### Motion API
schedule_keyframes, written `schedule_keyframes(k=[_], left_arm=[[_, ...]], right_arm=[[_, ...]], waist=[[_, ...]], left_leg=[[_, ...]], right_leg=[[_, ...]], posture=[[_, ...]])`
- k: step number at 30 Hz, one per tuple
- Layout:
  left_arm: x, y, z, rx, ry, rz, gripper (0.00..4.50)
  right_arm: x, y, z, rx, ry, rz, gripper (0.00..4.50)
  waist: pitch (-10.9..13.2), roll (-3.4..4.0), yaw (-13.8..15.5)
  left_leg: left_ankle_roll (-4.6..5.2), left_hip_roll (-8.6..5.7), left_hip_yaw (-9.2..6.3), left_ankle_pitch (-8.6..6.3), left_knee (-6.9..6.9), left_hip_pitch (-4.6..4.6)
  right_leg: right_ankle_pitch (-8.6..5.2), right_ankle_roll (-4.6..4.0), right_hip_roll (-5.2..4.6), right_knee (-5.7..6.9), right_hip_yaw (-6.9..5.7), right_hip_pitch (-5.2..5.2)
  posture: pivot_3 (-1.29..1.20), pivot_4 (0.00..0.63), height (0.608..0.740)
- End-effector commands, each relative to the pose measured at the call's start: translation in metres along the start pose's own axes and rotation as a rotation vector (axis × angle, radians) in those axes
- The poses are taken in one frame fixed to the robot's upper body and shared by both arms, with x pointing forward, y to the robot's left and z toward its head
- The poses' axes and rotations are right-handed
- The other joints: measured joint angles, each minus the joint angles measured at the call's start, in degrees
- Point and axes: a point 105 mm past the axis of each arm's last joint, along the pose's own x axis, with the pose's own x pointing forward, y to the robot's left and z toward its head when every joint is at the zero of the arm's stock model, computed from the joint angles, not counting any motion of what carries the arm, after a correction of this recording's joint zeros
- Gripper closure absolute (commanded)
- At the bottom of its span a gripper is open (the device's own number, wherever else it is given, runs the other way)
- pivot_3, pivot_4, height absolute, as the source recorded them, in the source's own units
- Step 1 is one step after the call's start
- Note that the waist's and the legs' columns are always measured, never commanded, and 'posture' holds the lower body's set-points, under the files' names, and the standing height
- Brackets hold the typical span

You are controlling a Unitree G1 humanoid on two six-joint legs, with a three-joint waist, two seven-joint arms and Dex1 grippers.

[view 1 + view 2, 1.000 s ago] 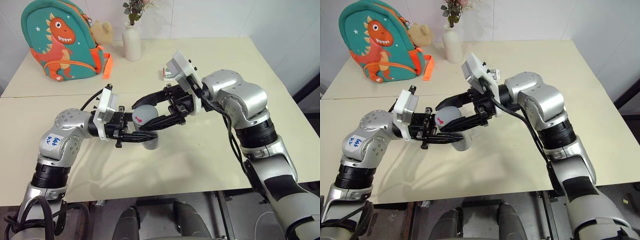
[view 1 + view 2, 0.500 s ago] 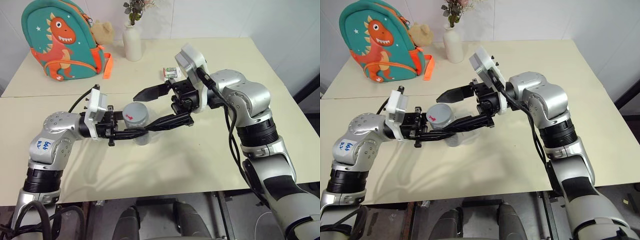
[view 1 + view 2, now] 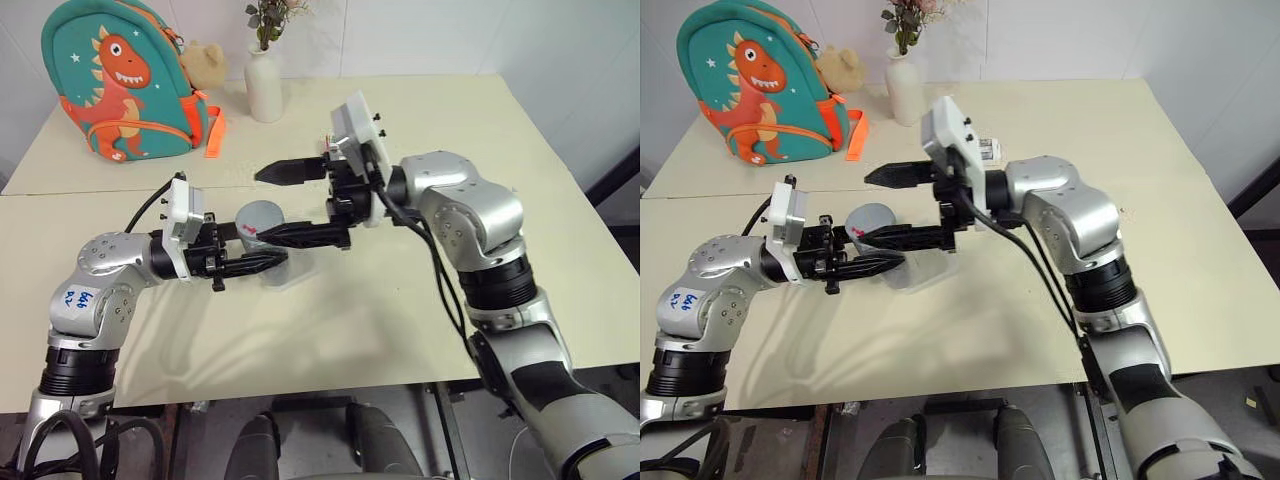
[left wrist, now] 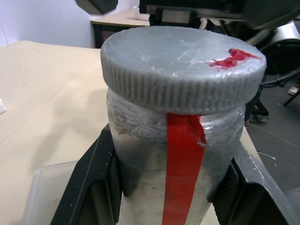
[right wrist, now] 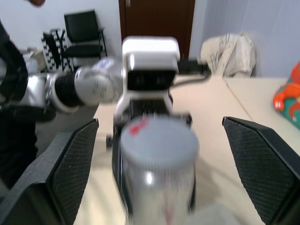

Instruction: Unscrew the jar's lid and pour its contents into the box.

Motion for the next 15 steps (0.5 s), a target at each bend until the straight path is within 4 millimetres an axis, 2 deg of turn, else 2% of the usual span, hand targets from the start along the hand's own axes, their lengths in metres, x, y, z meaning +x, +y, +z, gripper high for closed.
schedule_keyframes(k=[1, 8, 15], left_arm=[[0.005, -0.002, 0.01, 0.046, -0.018, -0.013, 2.52], [0.008, 0.001, 0.012, 0.051, -0.023, -0.019, 2.52], [0.011, 0.0, 0.012, 0.053, -0.026, -0.024, 2.52]], right_arm=[[0.008, 0.007, 0.015, -0.046, -0.037, 0.025, 0.04], [0.019, -0.001, 0.004, -0.025, -0.007, -0.01, 0.04], [0.02, -0.01, 0.002, -0.016, -0.01, -0.047, 0.04]], waist=[[0.0, 0.0, 0.1], [0.0, 0.0, 0.0], [0.0, 0.0, 0.0]], left_leg=[[0.0, 0.0, 0.0, 0.0, 0.0, 0.0], [0.0, 0.0, 0.02, 0.0, 0.01, 0.0], [0.0, 0.0, 0.01, 0.0, 0.0, 0.0]], right_leg=[[0.0, 0.0, 0.0, -0.01, 0.0, 0.0], [0.0, 0.0, -0.01, -0.01, 0.0, 0.01], [0.0, 0.0, 0.0, 0.0, 0.0, 0.0]], posture=[[0.0, 0.15, 0.74], [0.0, 0.15, 0.74], [0.0, 0.15, 0.74]])
